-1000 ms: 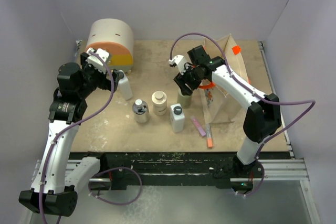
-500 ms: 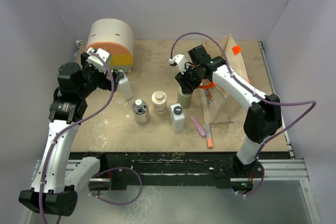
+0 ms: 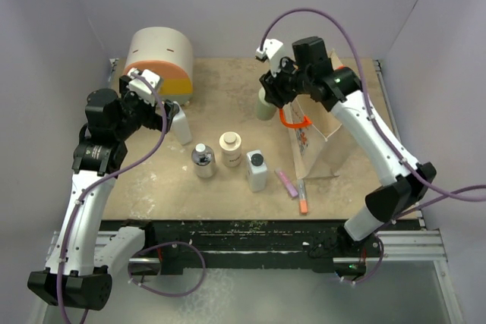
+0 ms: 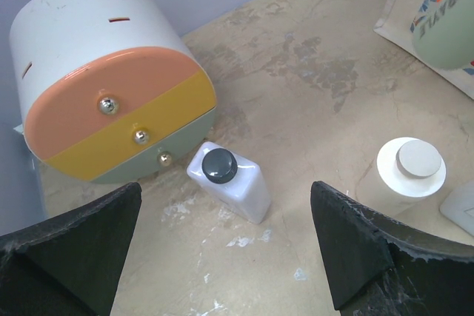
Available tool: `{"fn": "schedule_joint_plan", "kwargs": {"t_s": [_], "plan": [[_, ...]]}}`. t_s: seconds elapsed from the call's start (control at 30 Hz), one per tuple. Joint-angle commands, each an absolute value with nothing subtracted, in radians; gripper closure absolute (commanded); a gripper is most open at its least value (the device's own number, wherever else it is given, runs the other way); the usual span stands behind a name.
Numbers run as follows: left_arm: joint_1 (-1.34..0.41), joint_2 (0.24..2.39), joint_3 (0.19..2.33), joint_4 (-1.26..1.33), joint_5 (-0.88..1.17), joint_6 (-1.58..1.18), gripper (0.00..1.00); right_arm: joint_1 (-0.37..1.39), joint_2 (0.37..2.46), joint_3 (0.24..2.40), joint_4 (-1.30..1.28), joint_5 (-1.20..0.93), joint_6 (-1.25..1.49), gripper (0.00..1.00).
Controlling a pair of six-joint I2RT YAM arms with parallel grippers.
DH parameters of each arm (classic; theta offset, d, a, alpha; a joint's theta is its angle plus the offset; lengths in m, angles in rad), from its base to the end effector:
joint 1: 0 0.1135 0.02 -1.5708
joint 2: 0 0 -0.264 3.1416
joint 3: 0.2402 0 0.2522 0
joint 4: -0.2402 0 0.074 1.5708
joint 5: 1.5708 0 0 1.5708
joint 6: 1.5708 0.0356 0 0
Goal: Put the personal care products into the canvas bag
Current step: Pick up the care product from the center of the board, then place the care product in the canvas bag.
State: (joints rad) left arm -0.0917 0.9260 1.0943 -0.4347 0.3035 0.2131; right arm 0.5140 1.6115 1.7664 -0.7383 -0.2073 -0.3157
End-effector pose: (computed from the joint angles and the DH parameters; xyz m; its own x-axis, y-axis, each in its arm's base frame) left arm 0.1951 -0.0286 0.3963 -0.1770 0.2190 -0.9595 0.4215 0.8979 0.1271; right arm 0.3050 0.1806 0.4144 -0.2602 -0.4958 -0.8286 -0.7485 0.6457 -0.1514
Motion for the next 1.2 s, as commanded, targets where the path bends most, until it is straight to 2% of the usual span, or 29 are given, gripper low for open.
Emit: {"fn": "schedule_joint_plan", "kwargs": {"t_s": [0.0, 0.2, 0.37, 0.5, 0.9, 1.17], "plan": [[-0.084, 0.93, 1.12, -0.391, 0.329, 0.219, 0.01, 0.513, 1.511, 1.924, -0.67, -0.165, -0.286, 1.0], [-0.084, 0.93, 1.123, -0.39, 0.34, 0.215, 0.01, 0.506, 1.502, 2.094, -0.709, -0.077, -0.271, 1.0], [-0.084, 0.932, 1.121, -0.391, 0.363, 0.213, 0.01, 0.405, 1.515, 2.22, -0.752, -0.081, -0.24, 1.0], [-0.084, 0.931, 1.118, -0.393, 0.382, 0.214, 0.01, 0.337, 1.504, 2.234, -0.754, -0.068, -0.241, 1.0], [-0.086, 0.93, 1.105, -0.388, 0.409, 0.214, 0.01, 0.19, 1.52, 2.0, -0.622, -0.196, -0.226, 1.0], [-0.086, 0.924, 1.094, -0.387, 0.413, 0.216, 0.01, 0.135, 1.541, 1.756, -0.377, -0.25, -0.226, 1.0]]}}
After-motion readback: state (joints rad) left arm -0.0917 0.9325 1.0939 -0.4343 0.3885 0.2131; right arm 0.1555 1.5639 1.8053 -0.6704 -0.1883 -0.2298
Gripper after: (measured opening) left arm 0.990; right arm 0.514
